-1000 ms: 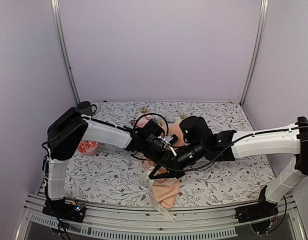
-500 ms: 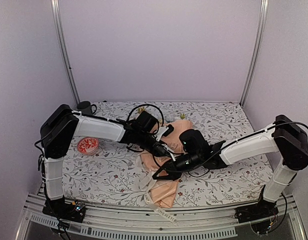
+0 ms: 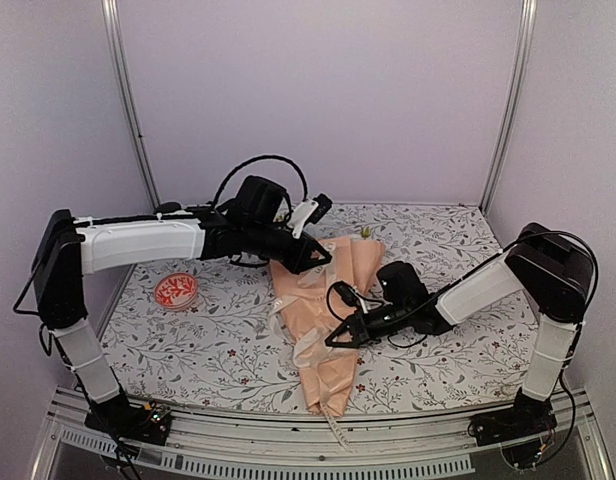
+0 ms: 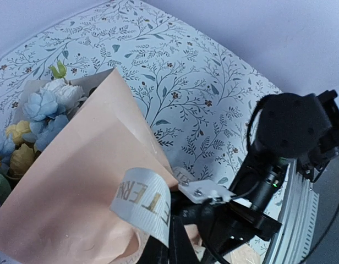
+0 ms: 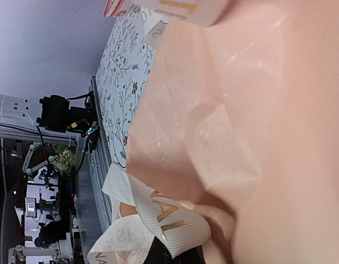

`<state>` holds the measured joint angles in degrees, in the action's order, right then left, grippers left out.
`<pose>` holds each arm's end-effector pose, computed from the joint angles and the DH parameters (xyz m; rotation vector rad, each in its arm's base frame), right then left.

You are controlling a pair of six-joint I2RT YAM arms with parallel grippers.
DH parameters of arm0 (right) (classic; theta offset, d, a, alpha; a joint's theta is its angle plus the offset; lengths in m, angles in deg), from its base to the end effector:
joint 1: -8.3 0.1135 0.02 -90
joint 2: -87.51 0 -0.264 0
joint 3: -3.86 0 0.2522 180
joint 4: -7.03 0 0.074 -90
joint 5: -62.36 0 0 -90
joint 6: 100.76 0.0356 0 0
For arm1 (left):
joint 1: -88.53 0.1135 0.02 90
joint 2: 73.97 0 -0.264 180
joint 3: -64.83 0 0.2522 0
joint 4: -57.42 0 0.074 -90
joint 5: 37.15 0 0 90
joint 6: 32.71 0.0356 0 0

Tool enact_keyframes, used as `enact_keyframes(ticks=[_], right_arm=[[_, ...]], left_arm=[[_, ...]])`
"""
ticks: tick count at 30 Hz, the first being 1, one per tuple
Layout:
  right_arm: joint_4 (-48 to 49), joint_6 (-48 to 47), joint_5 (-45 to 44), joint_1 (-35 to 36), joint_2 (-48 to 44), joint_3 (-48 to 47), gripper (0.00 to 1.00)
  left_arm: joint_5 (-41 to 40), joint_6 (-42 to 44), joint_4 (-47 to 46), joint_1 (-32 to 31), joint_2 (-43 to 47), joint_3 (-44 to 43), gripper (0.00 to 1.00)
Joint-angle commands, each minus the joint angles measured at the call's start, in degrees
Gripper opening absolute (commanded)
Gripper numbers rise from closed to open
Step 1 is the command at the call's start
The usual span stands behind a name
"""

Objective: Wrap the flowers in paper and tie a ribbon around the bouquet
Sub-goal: Cross the ribbon over the folded bouquet.

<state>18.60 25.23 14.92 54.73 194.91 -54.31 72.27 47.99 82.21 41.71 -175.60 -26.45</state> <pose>0.2190 0.2651 0.1132 -0.6983 2.4265 1.5296 0.2714 -0.3066 0.2649 0.9282 2.1010 -0.9040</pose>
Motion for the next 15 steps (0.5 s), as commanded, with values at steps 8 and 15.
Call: enact_keyframes(ticks=[8,15], right_arm=[[4.25,6.21,4.07,-2.58,4.49,-3.85,0.00],[4.55,7.58,4.28,-4.15,4.42,-3.49,0.00]], left_arm=[[2.23,13.20,1.86,-15.44,8.10,0.84,0.00],[7.03,18.28,5.43,-23.27,1.52,-1.17,0.00]])
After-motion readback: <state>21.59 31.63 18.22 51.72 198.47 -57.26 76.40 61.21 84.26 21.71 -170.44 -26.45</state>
